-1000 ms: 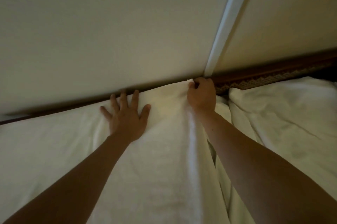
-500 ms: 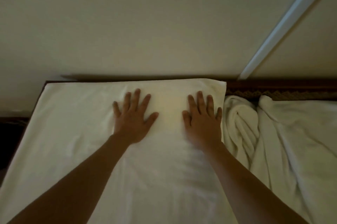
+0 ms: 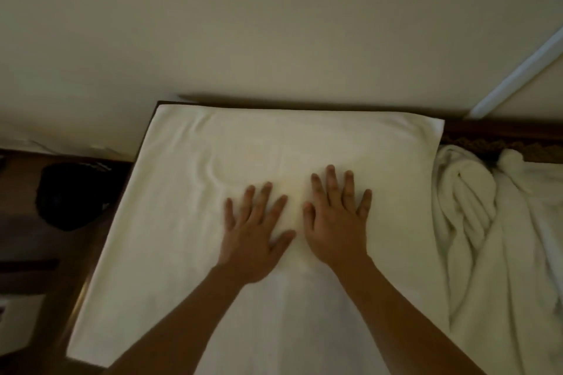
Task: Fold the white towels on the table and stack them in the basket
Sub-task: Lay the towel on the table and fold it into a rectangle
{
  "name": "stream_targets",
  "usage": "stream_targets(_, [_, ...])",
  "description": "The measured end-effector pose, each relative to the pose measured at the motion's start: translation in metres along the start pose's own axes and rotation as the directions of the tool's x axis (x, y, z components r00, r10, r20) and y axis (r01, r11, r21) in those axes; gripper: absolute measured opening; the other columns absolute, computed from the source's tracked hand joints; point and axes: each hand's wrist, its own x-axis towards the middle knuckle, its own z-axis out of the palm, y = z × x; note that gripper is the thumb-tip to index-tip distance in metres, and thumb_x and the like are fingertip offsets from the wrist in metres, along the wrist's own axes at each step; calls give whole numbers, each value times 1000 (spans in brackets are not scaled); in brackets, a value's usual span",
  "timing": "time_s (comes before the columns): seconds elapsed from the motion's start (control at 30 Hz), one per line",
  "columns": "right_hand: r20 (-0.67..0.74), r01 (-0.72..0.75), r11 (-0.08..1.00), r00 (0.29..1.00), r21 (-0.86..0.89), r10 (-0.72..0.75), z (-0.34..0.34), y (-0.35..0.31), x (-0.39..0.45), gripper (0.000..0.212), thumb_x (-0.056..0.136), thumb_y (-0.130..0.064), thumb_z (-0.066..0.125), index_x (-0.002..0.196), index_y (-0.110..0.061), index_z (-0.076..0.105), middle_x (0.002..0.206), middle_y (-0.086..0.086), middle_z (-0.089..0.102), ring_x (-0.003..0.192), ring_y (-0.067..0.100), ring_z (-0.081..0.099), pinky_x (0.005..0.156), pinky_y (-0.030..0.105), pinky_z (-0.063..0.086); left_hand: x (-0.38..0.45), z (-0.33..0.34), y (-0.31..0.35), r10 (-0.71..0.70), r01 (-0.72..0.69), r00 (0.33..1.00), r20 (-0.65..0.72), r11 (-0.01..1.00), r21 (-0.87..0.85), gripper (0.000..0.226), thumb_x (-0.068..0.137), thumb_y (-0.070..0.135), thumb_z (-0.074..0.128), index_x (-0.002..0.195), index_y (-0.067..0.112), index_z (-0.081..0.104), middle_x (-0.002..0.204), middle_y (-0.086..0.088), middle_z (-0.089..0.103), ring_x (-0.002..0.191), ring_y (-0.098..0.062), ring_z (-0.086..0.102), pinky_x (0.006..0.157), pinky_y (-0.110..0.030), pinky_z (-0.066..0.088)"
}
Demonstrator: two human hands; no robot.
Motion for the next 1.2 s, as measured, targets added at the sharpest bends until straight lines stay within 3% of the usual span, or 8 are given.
stream_targets(0.37, [122, -253, 966, 958, -61, 259, -6, -19, 1, 64, 101, -57, 17, 162, -37, 11, 171, -7, -3, 158, 26, -7, 124, 60, -1, 70, -54, -235, -468, 460, 883, -32, 878, -132, 77, 100, 67, 18, 163, 27, 2, 171, -5, -12, 156, -36, -8, 122, -65, -1])
stream_targets(0.5, [43, -482, 876, 875, 9, 481, 18, -107, 7, 68, 101, -49, 19, 163, -21, 19, 171, 9, 1, 157, 37, -2, 121, 68, 2, 72, -56, -200, 21, -28, 993, -118, 998, -54, 66, 104, 58, 16, 163, 32, 1, 171, -3, -14, 157, -31, -12, 122, -59, -7])
stream_targets(0.57, [-6, -417, 908, 909, 35, 417, 40, -179, -3, 74, 97, -51, 23, 161, -14, 25, 170, 15, 9, 155, 42, 5, 119, 70, 7, 79, -51, -191, 234, -234, 970, -67, 972, 8, 65, 103, 61, 12, 163, 36, 7, 171, 1, -11, 157, -27, -12, 122, -58, -9])
stream_targets(0.7, [-3, -27, 1000, 1000, 13, 27, 77, -310, -47, 72, 100, -50, 39, 160, -12, 27, 170, 12, 13, 156, 37, 10, 119, 69, 16, 110, -51, -212, 230, -230, 973, -35, 973, 12, 69, 100, 66, 10, 162, 37, 3, 171, 4, -13, 157, -24, -14, 123, -58, -9])
stream_targets(0.87, [30, 251, 964, 967, 82, -254, 66, -276, -57, 61, 102, -45, 39, 157, -21, 35, 170, 3, 17, 157, 28, 11, 120, 62, 20, 143, -59, -253, 94, -94, 993, -72, 996, 2, 74, 97, 73, 12, 162, 39, 1, 171, 4, -13, 157, -25, -11, 124, -58, -5])
stream_targets(0.97, [-81, -128, 991, 989, -24, 126, 53, -187, -41, 63, 98, -43, 37, 156, -20, 39, 168, 9, 23, 154, 35, 23, 119, 63, 19, 165, -64, -272, -104, 101, 992, -72, 994, -48, 75, 97, 73, 16, 162, 35, 4, 172, 2, -6, 157, -29, -5, 122, -63, 1])
stream_targets(1.07, [-67, -619, 785, 782, 35, 620, 29, -114, -18, 68, 100, -45, 29, 161, -16, 26, 169, 16, 11, 154, 43, 11, 118, 70, 11, 172, -67, -288, -249, 230, 966, -63, 947, -224, 74, 98, 70, 25, 162, 34, 13, 171, 1, 1, 152, -38, 19, 119, -63, 20])
stream_targets(1.2, [-43, -683, 726, 725, 80, 687, 30, -130, 33, 75, 97, -52, 22, 163, -15, 16, 169, 22, 2, 153, 49, -1, 117, 73, 4, 177, -65, -290, -344, 268, 933, -106, 860, -433, 72, 101, 62, 35, 162, 29, 18, 168, -9, 20, 148, -37, 31, 120, -50, 28])
